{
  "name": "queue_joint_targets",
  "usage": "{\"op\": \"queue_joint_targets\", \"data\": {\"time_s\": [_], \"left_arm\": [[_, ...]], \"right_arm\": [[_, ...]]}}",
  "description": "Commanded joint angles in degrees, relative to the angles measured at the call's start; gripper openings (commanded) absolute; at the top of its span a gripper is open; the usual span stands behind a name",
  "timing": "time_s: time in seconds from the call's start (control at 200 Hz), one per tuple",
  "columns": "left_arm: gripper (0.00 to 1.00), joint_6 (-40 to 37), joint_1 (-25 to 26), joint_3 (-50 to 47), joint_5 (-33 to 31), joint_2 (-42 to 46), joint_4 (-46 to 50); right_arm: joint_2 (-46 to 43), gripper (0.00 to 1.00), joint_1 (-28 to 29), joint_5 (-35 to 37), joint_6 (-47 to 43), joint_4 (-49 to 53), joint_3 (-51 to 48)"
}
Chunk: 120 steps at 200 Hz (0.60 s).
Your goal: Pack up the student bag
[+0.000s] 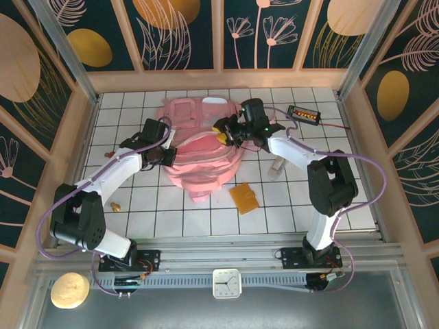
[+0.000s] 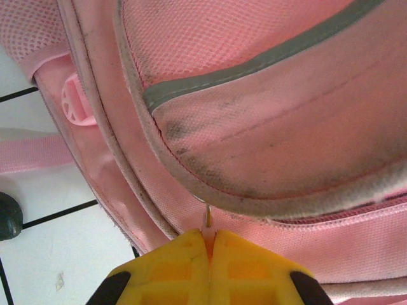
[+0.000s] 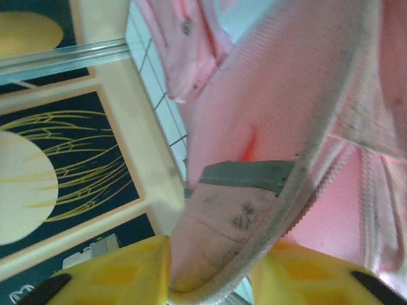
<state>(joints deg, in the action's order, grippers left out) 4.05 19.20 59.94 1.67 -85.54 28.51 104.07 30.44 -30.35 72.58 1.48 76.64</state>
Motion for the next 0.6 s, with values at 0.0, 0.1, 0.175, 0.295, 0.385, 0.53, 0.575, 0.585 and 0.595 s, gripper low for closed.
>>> {"op": "queue_joint_targets", "data": {"time_s": [0.0,0.1,0.175,0.295,0.385,0.53,0.575,0.585,0.595], "left_arm": [[0.0,-1.7,0.4,-0.7,2.3,1.1,0.2],[0.0,-2.2,0.4,-0.7,1.4,0.8,0.1],[0.0,-2.7,0.2,-0.6,0.7,0.6,0.2],[0.0,-2.9,-2.0,-0.5,0.1,0.7,0.4],[0.0,-3.2,-4.3,-0.2,0.6,0.7,0.2],[0.0,-4.1,-5.0,0.5,-1.4,-1.2,0.4],[0.0,-4.4,-5.0,0.9,-1.7,-2.2,0.5],[0.0,-4.4,-5.1,1.0,-1.9,-2.4,0.4],[0.0,-4.4,-5.1,1.1,-2.0,-2.6,0.5]], "right_arm": [[2.7,0.18,0.6,0.1,0.5,-4.8,3.6],[2.8,0.0,0.4,-1.1,-0.5,-2.2,3.5],[2.3,0.0,-0.8,-2.1,-2.7,1.5,3.8],[2.5,0.0,-3.3,-3.7,-10.4,12.0,6.5],[3.7,0.0,-5.7,-5.3,-17.6,19.5,9.7],[9.1,0.0,-9.2,-7.2,-31.0,32.7,19.5],[10.4,0.0,-9.9,-7.2,-33.8,35.2,21.7],[10.7,0.0,-10.0,-7.2,-34.4,35.7,22.1],[10.9,0.0,-10.3,-7.2,-34.8,36.1,22.6]]}}
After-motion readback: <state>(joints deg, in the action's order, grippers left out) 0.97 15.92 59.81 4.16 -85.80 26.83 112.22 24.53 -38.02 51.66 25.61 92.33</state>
